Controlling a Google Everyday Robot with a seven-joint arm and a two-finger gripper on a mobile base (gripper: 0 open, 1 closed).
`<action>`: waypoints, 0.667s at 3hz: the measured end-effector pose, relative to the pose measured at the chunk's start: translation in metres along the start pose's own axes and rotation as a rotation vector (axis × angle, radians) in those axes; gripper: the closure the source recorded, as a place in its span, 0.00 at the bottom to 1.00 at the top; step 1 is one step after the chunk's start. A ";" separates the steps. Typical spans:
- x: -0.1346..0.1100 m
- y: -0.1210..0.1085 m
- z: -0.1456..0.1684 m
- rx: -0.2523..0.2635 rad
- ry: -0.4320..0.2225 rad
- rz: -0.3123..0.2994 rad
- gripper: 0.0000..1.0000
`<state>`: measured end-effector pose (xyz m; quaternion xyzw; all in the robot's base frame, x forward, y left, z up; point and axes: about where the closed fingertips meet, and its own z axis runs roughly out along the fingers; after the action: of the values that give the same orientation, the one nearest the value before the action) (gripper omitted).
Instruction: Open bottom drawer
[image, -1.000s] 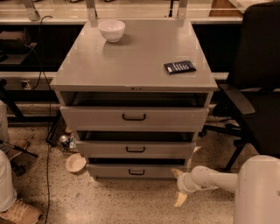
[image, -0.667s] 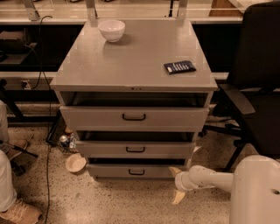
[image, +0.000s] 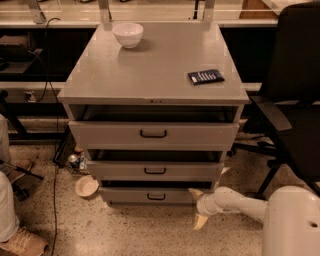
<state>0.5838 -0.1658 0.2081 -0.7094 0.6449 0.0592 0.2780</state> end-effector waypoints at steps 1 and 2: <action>0.000 -0.007 0.013 -0.002 -0.013 -0.020 0.00; -0.002 -0.018 0.026 0.002 -0.017 -0.042 0.00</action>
Offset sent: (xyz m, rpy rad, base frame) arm 0.0345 0.0155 -0.0166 -0.0005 -0.0397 0.0495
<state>0.6079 -0.1519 0.1927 -0.7220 0.6275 0.0588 0.2853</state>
